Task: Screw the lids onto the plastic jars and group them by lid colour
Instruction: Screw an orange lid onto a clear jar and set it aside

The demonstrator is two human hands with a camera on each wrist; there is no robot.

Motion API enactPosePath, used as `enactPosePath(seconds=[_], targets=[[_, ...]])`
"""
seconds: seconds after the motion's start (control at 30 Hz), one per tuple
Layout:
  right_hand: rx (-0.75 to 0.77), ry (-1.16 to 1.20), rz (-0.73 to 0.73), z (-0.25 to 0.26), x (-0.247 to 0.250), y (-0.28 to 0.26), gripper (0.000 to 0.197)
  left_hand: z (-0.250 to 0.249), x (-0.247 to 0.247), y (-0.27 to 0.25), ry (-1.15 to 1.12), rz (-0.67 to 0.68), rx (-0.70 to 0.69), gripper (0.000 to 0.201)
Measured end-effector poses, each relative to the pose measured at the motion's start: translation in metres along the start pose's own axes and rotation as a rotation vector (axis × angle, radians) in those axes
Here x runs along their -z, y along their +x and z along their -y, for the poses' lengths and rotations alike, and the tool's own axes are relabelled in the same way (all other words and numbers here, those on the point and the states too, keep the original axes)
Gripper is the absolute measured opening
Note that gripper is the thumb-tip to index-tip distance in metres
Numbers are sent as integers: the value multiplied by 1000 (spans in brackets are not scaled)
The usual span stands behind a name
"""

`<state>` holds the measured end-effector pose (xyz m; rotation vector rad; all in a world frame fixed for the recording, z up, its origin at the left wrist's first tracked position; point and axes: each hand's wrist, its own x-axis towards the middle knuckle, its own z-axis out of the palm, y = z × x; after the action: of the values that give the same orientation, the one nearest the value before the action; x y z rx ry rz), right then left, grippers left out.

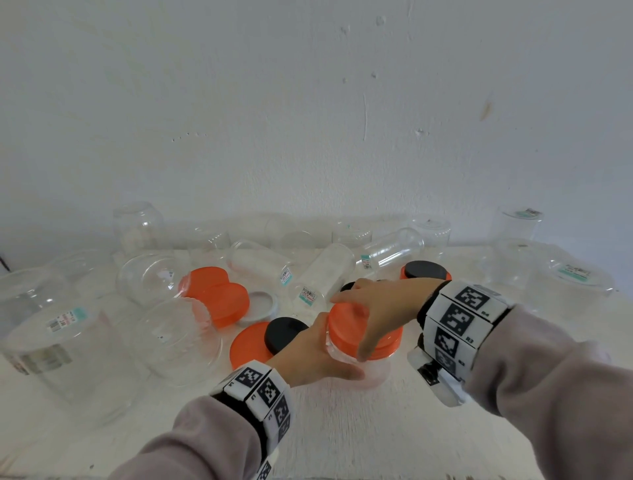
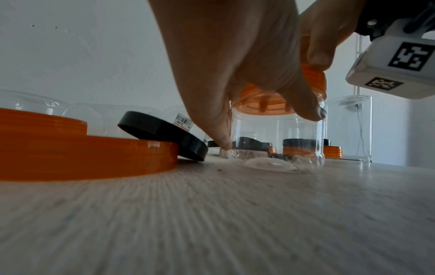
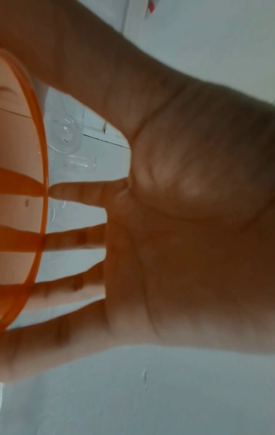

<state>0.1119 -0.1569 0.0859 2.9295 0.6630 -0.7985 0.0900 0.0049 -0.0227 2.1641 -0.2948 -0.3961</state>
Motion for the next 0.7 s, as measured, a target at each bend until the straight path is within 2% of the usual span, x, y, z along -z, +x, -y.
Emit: enactPosePath(seconds=[0.3,0.5,0.7], targets=[[-47,-10,-91,1,-9,4,101,1,1,1,-9,13,10,102],[0,-24,25,-4,0,3,106,-1,0,1,-6,14,11,105],[-18,-2,-89,-2,-6,4,101,-1,0,1,-23,3,7,99]])
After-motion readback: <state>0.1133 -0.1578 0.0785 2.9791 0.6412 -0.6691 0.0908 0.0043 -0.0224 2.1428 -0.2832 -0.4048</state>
